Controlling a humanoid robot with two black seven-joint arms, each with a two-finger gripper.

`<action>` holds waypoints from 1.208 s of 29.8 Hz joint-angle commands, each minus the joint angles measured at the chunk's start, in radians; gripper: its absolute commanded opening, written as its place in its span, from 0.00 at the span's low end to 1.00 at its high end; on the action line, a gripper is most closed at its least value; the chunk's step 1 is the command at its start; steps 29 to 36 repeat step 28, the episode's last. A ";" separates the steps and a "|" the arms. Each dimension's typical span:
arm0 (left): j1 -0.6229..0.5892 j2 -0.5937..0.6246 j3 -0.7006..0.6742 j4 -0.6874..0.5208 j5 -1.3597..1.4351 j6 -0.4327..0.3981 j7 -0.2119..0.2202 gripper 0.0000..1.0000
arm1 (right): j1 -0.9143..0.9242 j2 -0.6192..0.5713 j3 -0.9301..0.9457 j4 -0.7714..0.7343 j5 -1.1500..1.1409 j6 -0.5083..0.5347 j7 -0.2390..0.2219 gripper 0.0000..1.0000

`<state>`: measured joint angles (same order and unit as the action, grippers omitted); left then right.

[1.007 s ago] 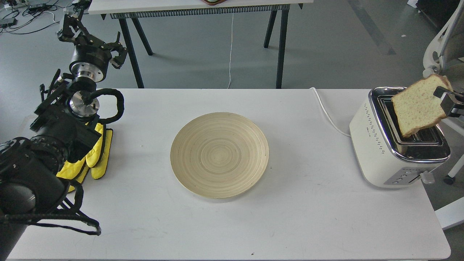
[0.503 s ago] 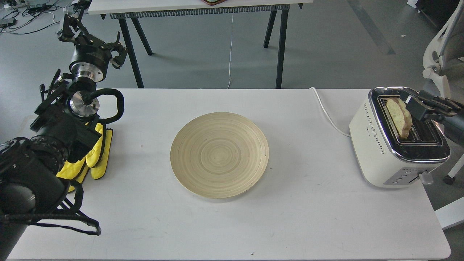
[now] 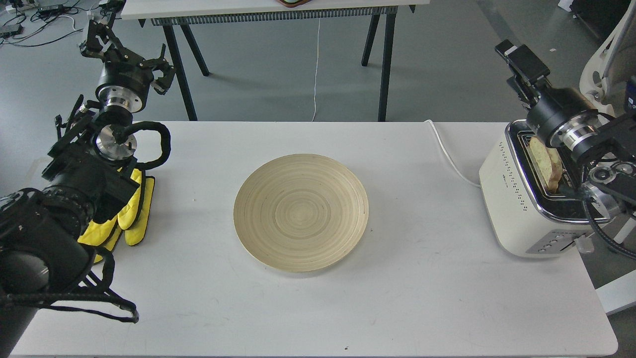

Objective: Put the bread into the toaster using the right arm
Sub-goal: 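Open the right gripper and raise it away from the toaster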

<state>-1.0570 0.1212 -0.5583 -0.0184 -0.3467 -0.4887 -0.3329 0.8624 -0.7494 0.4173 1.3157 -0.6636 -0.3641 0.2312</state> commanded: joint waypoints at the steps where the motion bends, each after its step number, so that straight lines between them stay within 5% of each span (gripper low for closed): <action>1: 0.000 0.001 0.000 0.000 0.000 0.000 0.000 1.00 | -0.025 0.114 0.092 -0.107 0.059 0.010 0.013 0.99; 6: 0.000 0.001 0.000 0.000 0.000 0.000 0.000 1.00 | -0.034 0.243 0.184 -0.261 0.254 0.103 0.014 0.99; 13: 0.000 0.001 -0.002 0.000 0.000 0.000 0.000 1.00 | -0.042 0.327 0.353 -0.617 0.564 0.531 0.007 0.99; 17: 0.000 0.003 0.000 0.000 0.000 0.000 0.000 1.00 | -0.028 0.395 0.394 -0.762 0.568 0.675 0.002 0.99; 36: -0.001 0.005 -0.002 0.000 0.000 0.000 0.000 1.00 | 0.015 0.447 0.414 -0.776 0.570 0.702 0.011 0.99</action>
